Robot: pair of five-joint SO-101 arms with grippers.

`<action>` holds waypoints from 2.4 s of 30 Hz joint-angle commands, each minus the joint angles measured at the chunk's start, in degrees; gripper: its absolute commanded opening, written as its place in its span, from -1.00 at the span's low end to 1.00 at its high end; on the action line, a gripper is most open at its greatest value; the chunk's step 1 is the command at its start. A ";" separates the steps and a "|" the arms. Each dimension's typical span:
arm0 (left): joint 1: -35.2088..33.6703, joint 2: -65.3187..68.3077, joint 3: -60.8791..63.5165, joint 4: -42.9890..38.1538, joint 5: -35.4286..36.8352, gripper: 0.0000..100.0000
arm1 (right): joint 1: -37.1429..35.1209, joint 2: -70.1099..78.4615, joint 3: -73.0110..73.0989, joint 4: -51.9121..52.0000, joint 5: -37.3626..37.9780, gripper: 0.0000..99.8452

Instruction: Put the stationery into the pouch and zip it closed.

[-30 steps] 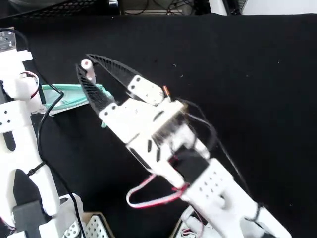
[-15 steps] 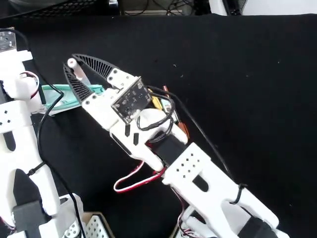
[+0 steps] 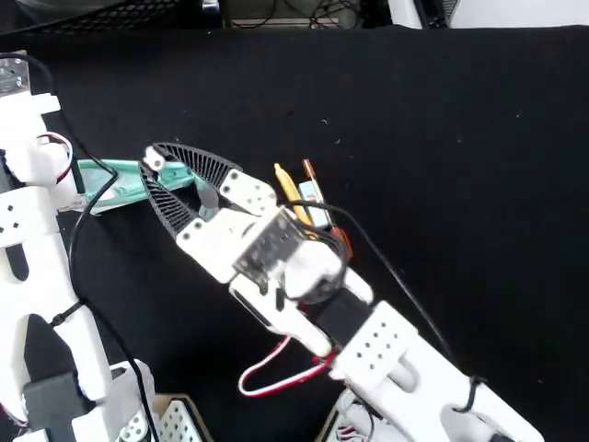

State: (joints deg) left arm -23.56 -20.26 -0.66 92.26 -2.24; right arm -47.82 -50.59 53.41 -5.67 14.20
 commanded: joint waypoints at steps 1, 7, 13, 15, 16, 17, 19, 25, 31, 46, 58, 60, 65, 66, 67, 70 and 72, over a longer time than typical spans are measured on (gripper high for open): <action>-0.31 -0.35 -0.31 0.26 -0.18 -0.94 | -1.67 -3.82 -4.97 -0.26 1.23 -0.98; -0.57 -0.35 -0.31 0.26 -0.18 -0.94 | -7.03 -9.71 -3.65 5.98 1.41 -0.98; -0.31 -0.35 -0.31 0.26 -0.18 -0.94 | -7.03 -16.92 -1.10 6.24 4.13 -0.98; -0.40 -0.35 -0.31 0.26 -0.18 -0.94 | -7.03 -19.47 -0.57 6.42 6.42 -0.98; -0.40 -0.35 -0.31 0.26 -0.18 -0.94 | -7.21 -20.70 -0.22 7.38 6.77 -0.98; -0.40 -0.35 -0.31 0.26 -0.18 -0.94 | -7.30 -21.76 -0.04 8.97 6.59 -0.98; -0.40 -0.35 -0.31 0.26 -0.18 -0.94 | -7.74 -23.08 0.75 12.75 6.59 -0.98; -0.48 -0.53 -0.40 0.26 -0.18 -0.94 | -7.74 -23.34 8.13 10.90 6.59 -0.98; -0.31 -0.53 -0.31 0.26 -0.18 -0.94 | -6.51 -21.14 13.14 5.10 7.03 -0.98; -0.66 -0.35 -0.31 0.26 -0.18 -0.94 | -3.43 4.53 -10.24 19.60 6.15 -0.77; -0.66 -0.35 -0.31 0.26 -0.18 -0.94 | -0.44 -8.04 -26.07 42.81 -3.69 -0.61; -0.66 -0.35 -0.22 0.26 -0.18 -0.94 | 5.63 -10.77 -24.40 44.31 -3.96 -0.61; -0.66 -0.35 -0.22 0.26 -0.18 -0.94 | 23.56 -9.71 -14.73 49.76 -10.11 -0.71; -0.66 -0.35 -0.22 0.26 -0.18 -0.94 | 26.46 -8.22 -12.88 50.81 -10.37 -0.74; -0.66 -0.35 -0.22 0.26 -0.18 -0.94 | 28.84 -6.11 -11.56 52.04 -10.29 -0.76; -0.31 -0.35 -0.40 0.35 -0.18 -0.94 | 32.26 2.24 -10.77 56.26 -10.29 -0.77; 0.57 -0.44 -1.80 1.32 0.09 -0.94 | 32.79 8.75 -11.12 57.23 -10.20 -0.77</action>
State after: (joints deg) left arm -23.56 -20.26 -0.66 92.35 -2.24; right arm -17.05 -49.27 42.59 50.24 4.62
